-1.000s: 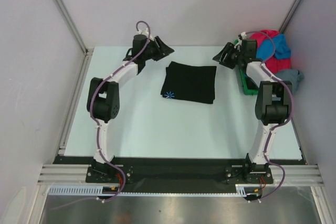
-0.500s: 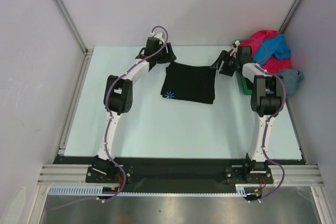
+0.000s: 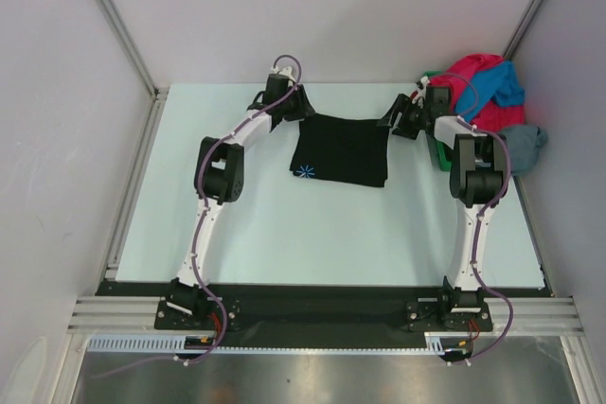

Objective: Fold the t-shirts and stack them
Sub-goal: Fold the tshirt

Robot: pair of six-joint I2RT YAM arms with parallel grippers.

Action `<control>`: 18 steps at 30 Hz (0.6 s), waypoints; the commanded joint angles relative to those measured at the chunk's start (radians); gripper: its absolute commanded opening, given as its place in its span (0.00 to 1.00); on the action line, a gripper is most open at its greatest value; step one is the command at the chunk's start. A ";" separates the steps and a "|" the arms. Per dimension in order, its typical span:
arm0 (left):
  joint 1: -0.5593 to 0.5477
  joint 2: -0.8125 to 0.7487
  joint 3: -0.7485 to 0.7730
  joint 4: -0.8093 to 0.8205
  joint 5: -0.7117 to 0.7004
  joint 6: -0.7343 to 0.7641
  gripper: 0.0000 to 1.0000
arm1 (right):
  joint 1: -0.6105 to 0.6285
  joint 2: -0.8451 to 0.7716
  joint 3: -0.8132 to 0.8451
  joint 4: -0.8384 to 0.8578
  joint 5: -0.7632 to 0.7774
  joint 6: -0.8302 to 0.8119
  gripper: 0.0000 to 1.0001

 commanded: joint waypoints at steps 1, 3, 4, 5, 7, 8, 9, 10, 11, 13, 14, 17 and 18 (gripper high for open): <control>0.003 0.001 0.058 0.042 0.047 -0.038 0.47 | -0.006 0.008 0.032 0.040 -0.021 0.006 0.73; 0.003 0.007 0.058 0.047 0.055 -0.049 0.50 | -0.006 0.006 0.032 0.045 -0.020 0.009 0.73; 0.003 0.004 0.057 0.047 0.061 -0.047 0.50 | -0.009 0.006 0.029 0.048 -0.021 0.012 0.73; 0.003 0.003 0.052 0.054 0.065 -0.049 0.50 | -0.009 0.008 0.029 0.050 -0.023 0.014 0.72; 0.003 -0.008 0.026 0.068 0.070 -0.049 0.49 | -0.011 0.012 0.032 0.053 -0.032 0.017 0.72; 0.003 -0.014 0.016 0.083 0.073 -0.049 0.47 | -0.012 0.014 0.035 0.053 -0.034 0.018 0.72; 0.003 -0.022 0.002 0.082 0.072 -0.047 0.41 | -0.012 0.020 0.038 0.054 -0.034 0.018 0.72; 0.004 -0.028 -0.004 0.082 0.073 -0.047 0.38 | -0.012 0.021 0.045 0.056 -0.034 0.018 0.71; 0.006 -0.034 -0.020 0.090 0.073 -0.046 0.37 | -0.012 0.025 0.051 0.056 -0.035 0.020 0.70; 0.010 -0.051 -0.037 0.100 0.070 -0.043 0.32 | -0.012 0.034 0.063 0.053 -0.041 0.021 0.64; 0.012 -0.056 -0.047 0.105 0.072 -0.043 0.31 | -0.012 0.037 0.065 0.053 -0.047 0.024 0.61; 0.023 -0.056 -0.046 0.113 0.096 -0.056 0.25 | -0.011 0.040 0.068 0.057 -0.049 0.031 0.56; 0.024 -0.054 -0.046 0.113 0.111 -0.061 0.24 | -0.011 0.041 0.068 0.062 -0.049 0.034 0.56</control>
